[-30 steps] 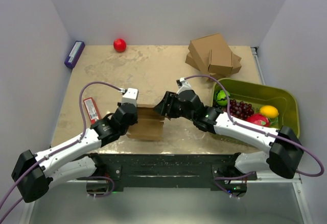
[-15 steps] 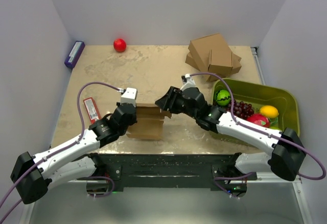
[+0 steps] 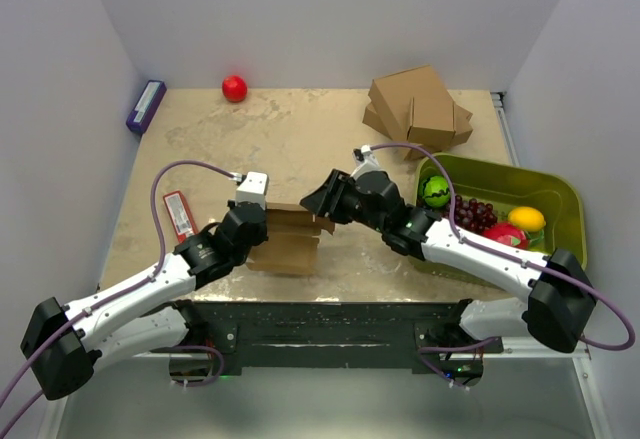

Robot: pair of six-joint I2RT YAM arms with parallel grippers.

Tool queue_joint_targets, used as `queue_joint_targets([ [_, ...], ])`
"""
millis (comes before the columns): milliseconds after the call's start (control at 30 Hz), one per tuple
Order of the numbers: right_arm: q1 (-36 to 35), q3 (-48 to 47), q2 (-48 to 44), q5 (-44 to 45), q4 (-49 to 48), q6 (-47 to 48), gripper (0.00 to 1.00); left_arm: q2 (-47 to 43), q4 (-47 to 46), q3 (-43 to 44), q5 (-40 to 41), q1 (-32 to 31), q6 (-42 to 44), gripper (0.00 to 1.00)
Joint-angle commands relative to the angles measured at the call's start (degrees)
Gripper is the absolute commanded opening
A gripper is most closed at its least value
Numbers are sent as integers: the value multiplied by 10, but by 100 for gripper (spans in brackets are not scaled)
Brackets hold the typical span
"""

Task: Fold the paper box

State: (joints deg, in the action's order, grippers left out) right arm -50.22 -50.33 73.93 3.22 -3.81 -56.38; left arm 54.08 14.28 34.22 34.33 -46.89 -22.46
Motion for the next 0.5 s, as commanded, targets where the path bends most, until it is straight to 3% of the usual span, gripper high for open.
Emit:
queue_joint_targets([
  [0, 0, 10, -9, -3, 0, -14, 53, -2, -22, 4, 20, 1, -3, 0],
  [467, 1, 13, 3, 0, -42, -35, 53, -9, -25, 1, 14, -1, 1, 0],
])
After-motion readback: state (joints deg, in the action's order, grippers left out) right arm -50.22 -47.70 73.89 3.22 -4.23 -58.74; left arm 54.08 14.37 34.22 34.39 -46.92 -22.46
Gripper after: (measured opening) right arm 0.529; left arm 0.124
